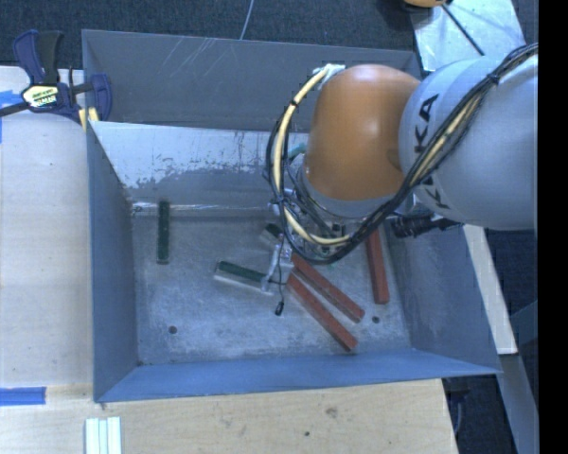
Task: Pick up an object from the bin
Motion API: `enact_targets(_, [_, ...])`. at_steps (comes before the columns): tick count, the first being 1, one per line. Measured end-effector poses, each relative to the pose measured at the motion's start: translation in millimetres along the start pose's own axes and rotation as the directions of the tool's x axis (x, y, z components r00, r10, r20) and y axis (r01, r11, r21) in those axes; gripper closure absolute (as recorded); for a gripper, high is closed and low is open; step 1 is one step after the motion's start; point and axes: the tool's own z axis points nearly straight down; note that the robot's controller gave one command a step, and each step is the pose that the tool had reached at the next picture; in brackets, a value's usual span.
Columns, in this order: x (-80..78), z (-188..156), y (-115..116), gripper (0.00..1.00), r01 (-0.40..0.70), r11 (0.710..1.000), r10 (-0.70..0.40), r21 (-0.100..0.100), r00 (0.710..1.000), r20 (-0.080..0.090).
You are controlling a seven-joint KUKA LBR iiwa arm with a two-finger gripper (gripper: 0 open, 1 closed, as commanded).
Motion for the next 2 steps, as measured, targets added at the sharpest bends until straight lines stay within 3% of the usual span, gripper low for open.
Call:
enact_targets(1, [-16.4, 63, 2, 0.0, 0.018, 1.0, -0.018, 0.002, 1.0, -0.005])
enact_targets(2, [-2.2, 132, 4, 1.0, -0.155, 0.988, 0.155, 0.005, 0.988, -0.009])
